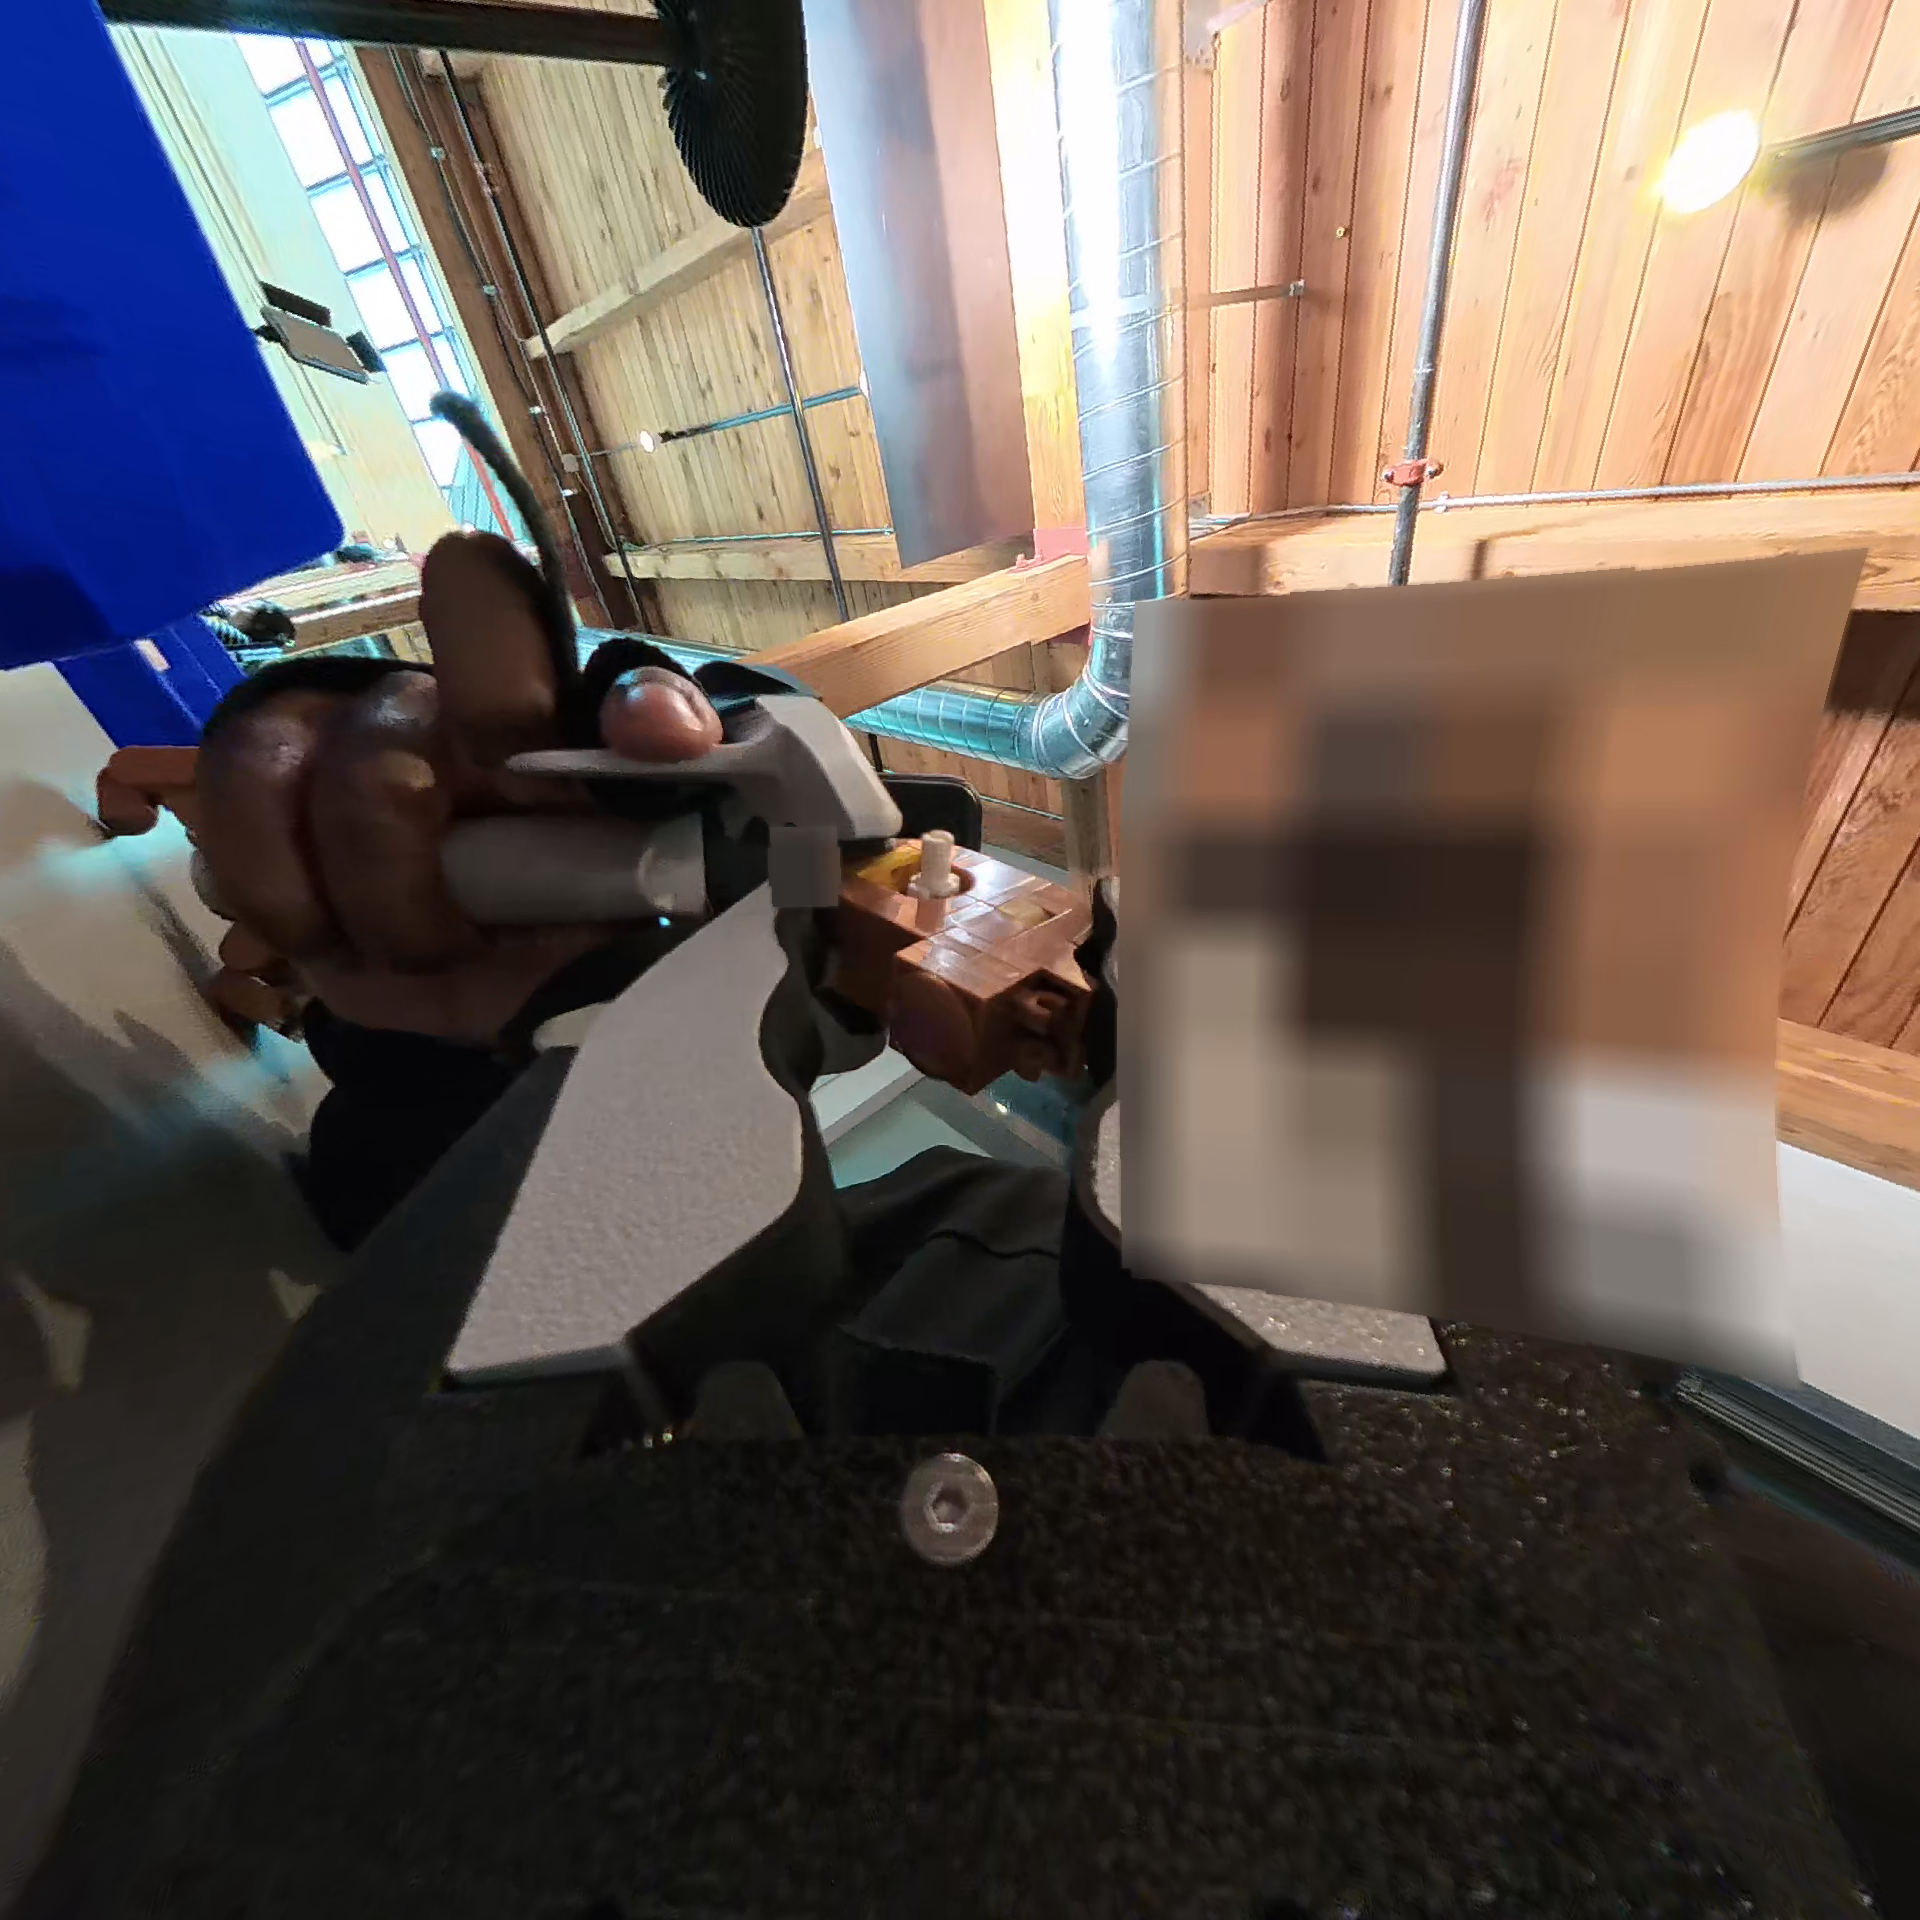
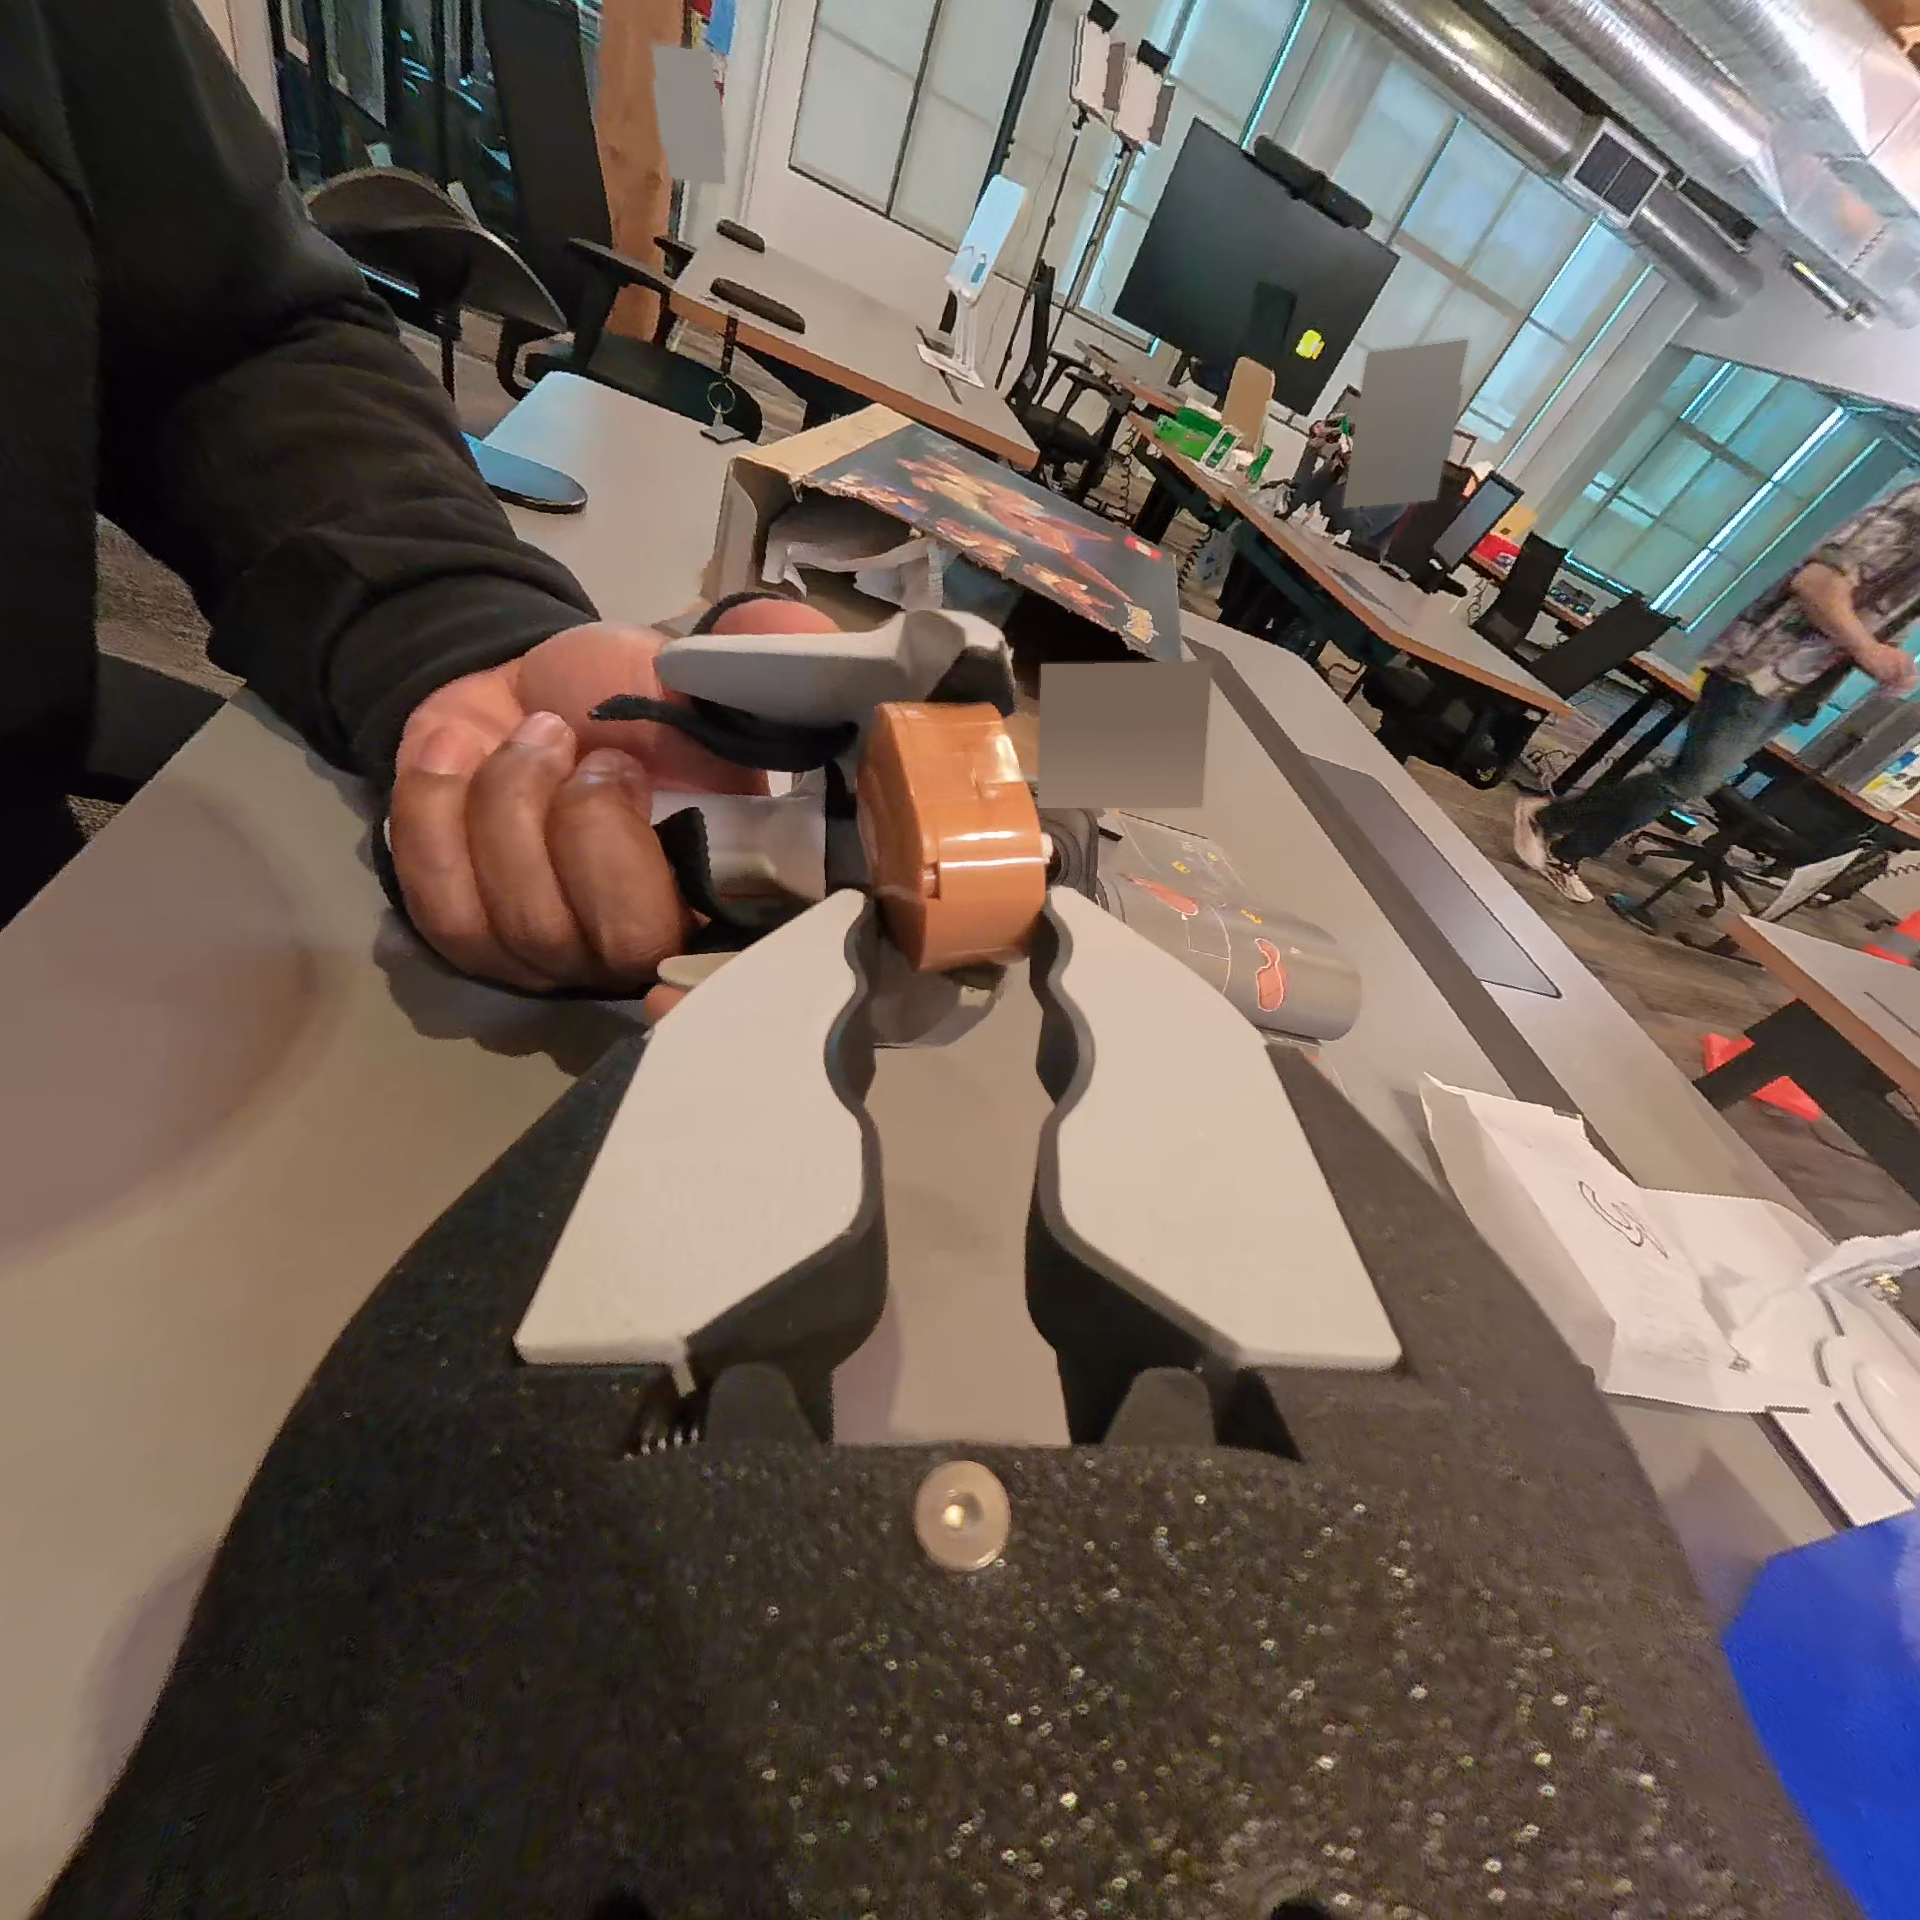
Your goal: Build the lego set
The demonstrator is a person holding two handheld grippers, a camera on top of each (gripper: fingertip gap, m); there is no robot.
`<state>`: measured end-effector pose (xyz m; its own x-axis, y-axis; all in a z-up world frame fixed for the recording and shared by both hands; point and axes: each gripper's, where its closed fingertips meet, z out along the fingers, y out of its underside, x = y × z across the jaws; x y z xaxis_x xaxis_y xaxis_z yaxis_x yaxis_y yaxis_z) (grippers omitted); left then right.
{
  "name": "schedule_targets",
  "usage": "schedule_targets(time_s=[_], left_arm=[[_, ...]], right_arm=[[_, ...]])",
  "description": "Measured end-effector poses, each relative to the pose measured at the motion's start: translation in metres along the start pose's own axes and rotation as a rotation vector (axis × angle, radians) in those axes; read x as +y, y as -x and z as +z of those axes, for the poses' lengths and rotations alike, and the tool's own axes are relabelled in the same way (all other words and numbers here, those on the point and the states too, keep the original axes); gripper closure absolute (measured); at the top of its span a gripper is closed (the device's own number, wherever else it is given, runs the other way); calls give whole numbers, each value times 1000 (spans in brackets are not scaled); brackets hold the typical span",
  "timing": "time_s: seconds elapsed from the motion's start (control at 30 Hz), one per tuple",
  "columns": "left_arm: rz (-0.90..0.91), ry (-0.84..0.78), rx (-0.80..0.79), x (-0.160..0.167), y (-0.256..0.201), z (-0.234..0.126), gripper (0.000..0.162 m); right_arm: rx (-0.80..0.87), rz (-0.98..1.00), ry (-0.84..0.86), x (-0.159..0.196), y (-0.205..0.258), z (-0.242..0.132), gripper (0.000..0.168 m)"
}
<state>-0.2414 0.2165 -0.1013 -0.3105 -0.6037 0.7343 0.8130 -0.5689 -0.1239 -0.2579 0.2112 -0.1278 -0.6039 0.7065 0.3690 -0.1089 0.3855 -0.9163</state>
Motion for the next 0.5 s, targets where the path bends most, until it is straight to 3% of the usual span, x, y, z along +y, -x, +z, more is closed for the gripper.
schedule_targets(time_s=[0.27, 0.37, 0.5], left_arm=[[52, -52, -60, -9, 5, -4, 113], [31, -178, -49, -27, 4, -13, 113], [19, -222, -50, -34, 0, -16, 113]], right_arm=[[28, 30, 23, 8, -6, 5, 139], [34, 56, 27, 15, -8, 8, 119], [7, 194, -110, 8, -13, 4, 117]])
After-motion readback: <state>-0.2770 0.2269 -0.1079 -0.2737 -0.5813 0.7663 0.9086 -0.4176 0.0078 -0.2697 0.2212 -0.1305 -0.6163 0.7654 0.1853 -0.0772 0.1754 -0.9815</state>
